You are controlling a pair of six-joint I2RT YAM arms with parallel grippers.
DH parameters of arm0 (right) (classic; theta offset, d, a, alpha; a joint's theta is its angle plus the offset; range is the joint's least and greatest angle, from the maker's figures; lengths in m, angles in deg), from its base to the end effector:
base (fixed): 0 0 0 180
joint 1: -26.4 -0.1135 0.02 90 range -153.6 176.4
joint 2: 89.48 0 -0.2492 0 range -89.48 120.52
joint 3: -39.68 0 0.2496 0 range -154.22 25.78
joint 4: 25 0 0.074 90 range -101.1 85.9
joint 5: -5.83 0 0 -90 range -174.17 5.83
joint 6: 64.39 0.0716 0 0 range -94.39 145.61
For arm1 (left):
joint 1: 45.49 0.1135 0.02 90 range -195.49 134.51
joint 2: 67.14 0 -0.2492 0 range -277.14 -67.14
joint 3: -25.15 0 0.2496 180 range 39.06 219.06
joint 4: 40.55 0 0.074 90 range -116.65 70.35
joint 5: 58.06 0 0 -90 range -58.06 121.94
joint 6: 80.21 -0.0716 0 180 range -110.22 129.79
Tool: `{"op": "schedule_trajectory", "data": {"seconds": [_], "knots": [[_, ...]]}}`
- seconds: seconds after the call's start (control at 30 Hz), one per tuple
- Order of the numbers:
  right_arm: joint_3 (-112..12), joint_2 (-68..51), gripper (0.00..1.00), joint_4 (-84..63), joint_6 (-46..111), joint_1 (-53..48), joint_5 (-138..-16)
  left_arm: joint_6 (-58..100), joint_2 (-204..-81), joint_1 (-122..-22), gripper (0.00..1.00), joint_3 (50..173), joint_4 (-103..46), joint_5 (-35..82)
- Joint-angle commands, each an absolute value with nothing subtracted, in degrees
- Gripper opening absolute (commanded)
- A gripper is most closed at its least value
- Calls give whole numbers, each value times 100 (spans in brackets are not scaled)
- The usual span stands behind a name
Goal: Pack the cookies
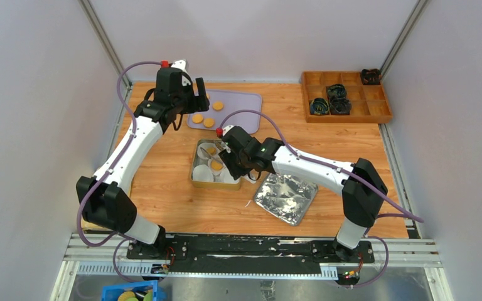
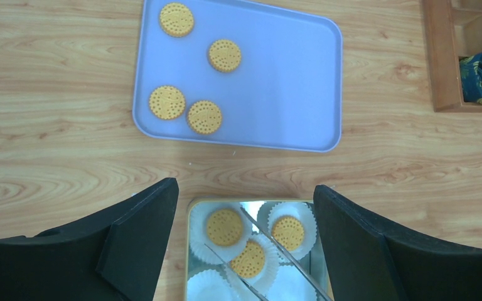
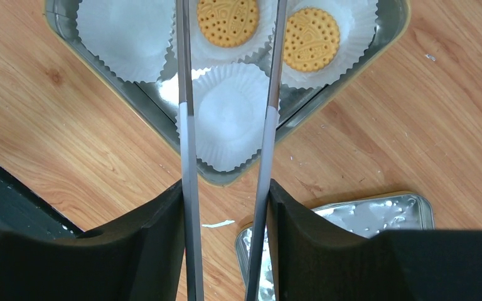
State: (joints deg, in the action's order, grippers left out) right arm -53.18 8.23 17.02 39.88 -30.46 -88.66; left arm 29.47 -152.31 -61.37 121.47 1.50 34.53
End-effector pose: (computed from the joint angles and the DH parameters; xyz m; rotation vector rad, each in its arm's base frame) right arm 0.2242 0.3332 0.2332 -0.8518 2.2895 0.4836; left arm 0.3556 -0.0978 0.3353 -0.0977 2.1240 -0.3223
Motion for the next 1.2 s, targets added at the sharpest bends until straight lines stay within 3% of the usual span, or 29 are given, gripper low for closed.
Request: {"op": "schedule_trajectory", "data": {"seconds": [0.0,0.53,1.17], "knots": [[-5530,682,51,1743,4021,-3128,-8927,2843,-15100,-6105,85,12107,96,3371],[-5984,396,50,1630,3833,-3129,-9657,2876,-14941,-6105,86,12147,107,3348],[-7188,2369,50,1449,3328,-2073,-9307,2769,-15078,-6105,86,12241,183,3509]]}}
